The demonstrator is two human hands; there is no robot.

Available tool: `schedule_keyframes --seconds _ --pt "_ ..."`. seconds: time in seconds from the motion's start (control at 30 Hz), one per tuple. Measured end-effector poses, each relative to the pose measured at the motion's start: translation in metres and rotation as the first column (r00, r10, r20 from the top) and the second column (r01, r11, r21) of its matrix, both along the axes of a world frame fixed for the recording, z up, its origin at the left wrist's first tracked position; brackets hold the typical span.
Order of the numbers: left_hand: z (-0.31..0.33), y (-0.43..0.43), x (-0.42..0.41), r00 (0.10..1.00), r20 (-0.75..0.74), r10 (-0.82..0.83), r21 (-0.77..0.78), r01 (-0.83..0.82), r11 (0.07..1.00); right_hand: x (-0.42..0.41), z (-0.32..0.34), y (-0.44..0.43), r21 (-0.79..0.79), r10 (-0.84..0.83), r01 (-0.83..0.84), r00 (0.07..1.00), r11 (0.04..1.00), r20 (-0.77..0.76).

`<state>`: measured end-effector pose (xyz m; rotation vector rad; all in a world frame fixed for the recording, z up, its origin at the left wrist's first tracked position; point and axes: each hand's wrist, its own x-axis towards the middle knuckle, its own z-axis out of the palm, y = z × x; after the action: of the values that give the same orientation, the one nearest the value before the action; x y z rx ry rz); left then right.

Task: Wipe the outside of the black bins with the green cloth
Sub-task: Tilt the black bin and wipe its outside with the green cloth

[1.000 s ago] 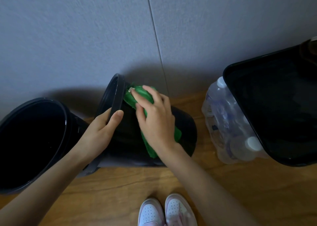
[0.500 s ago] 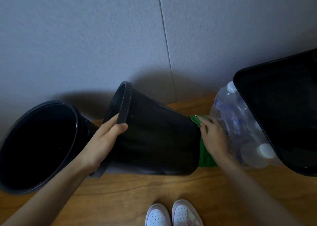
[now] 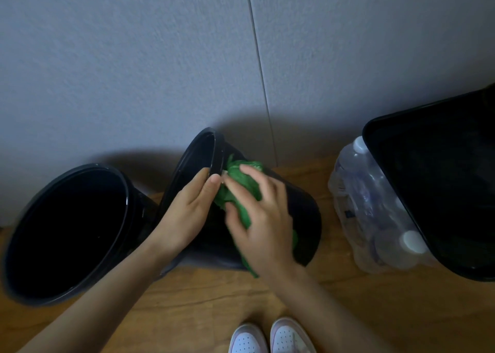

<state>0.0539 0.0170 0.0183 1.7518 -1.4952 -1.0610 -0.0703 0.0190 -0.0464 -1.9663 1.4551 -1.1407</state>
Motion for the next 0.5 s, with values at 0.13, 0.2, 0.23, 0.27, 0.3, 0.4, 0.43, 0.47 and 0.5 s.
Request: schedule_keyframes --seconds 0.13,0.2,0.23,0.27,0.3,0.4,0.43,0.47,0.5 --pt "0.002 0.005 -0.001 0.997 -0.072 0.033 -0.014 -0.034 0.999 0.010 0.001 0.000 0.027 0.026 -0.027 0.999 0.999 0.020" --pt "0.001 0.009 0.004 0.998 -0.060 0.036 -0.034 -0.038 0.999 0.003 -0.006 -0.012 0.102 0.023 -0.023 1.000 0.995 0.007" --pt "0.001 0.011 0.006 0.997 -0.063 0.043 -0.039 -0.046 0.998 -0.002 -0.010 -0.019 0.166 0.001 0.000 1.000 0.986 -0.004" --pt "0.000 0.013 0.009 0.996 -0.075 0.050 -0.038 -0.053 0.998 -0.008 -0.016 -0.027 0.238 -0.031 0.036 0.999 0.970 -0.027" --pt "-0.001 0.015 0.012 0.995 -0.082 0.051 -0.033 -0.054 0.998 -0.014 -0.023 -0.036 0.311 -0.066 0.083 0.996 0.947 -0.066" --pt "-0.002 0.020 0.016 0.997 -0.069 0.022 -0.026 -0.023 0.999 -0.039 -0.046 -0.057 0.517 -0.121 0.205 0.974 0.831 -0.192" --pt "-0.003 0.020 0.016 0.998 -0.065 0.013 -0.026 -0.014 1.000 -0.048 -0.052 -0.061 0.569 -0.125 0.229 0.968 0.790 -0.216" --pt "-0.003 0.021 0.015 0.998 -0.061 0.006 -0.025 -0.008 1.000 -0.055 -0.058 -0.064 0.604 -0.122 0.242 0.965 0.759 -0.232" --pt "-0.004 0.021 0.015 0.999 -0.052 -0.001 -0.029 -0.001 1.000 -0.060 -0.060 -0.066 0.625 -0.120 0.250 0.963 0.740 -0.243"
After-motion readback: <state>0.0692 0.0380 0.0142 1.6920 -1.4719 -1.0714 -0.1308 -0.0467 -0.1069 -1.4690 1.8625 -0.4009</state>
